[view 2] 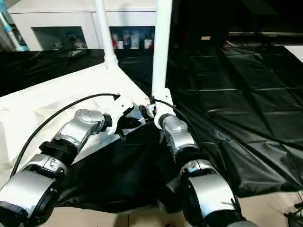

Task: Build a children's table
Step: Rotate leg to tighten

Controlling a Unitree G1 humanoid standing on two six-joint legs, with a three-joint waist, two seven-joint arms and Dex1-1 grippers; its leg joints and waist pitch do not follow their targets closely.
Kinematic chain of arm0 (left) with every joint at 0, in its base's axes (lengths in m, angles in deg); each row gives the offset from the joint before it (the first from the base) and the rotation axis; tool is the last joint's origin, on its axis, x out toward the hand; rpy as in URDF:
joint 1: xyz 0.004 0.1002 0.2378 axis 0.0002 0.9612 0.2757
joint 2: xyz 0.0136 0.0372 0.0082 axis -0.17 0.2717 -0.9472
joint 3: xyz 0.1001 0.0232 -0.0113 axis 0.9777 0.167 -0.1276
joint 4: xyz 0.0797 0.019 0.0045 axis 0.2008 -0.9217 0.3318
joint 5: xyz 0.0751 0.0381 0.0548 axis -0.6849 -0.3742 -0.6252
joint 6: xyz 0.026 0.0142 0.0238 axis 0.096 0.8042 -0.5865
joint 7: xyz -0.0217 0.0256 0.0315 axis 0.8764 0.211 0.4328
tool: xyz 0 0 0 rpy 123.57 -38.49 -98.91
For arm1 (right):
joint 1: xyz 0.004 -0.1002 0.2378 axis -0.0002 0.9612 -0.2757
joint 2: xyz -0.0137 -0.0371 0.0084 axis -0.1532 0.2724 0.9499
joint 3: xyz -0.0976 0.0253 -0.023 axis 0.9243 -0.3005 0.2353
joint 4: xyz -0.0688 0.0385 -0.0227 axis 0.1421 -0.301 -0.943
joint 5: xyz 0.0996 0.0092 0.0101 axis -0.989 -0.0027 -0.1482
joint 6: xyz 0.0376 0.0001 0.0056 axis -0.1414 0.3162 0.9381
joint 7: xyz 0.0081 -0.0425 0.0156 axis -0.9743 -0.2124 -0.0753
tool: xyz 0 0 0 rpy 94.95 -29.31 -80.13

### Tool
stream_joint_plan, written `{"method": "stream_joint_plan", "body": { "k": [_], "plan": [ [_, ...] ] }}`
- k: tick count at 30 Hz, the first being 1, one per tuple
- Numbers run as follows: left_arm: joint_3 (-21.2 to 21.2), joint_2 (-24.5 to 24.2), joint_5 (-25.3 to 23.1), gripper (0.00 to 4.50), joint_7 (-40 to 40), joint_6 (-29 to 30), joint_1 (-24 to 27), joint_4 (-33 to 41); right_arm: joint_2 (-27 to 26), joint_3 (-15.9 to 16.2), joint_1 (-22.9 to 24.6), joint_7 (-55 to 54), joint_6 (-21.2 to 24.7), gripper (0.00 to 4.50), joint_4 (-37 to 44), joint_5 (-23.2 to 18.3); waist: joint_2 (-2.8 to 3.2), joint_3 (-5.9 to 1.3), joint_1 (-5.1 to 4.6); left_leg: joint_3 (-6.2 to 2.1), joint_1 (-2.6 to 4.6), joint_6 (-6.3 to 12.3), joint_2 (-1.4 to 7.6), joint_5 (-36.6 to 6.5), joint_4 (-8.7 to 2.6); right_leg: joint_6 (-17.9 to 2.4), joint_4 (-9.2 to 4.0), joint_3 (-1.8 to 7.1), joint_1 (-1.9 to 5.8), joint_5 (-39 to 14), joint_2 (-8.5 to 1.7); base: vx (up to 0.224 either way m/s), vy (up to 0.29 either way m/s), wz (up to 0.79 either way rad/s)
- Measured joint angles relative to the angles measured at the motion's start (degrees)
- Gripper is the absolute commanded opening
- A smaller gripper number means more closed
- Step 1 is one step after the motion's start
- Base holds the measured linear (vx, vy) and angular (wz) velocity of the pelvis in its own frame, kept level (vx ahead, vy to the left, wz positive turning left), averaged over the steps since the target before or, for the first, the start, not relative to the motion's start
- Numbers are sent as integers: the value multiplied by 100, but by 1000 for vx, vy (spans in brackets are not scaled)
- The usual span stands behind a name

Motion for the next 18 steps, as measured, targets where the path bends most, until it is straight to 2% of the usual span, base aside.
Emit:
{"method": "stream_joint_plan", "body": {
  "k": [9, 18],
  "plan": [
    [5, 20, 0, 0, 37, -106, 24, 0, 108, -43, 462, 372, -223, 435, 495, -132, -3, -2, 26, 13, -12, 30, 9, 18, 43, 5, 3, 3, 4, -3, 0, 0, 0, 0],
    [12, 20, 0, 0, 43, -121, 53, 49, 239, -121, 865, 548, 2, 435, 1028, -332, -2, -2, 56, 13, -12, 32, 13, 19, 56, 5, 21, 2, 3, -3, 0, 0, 0, 0]
  ]
}}
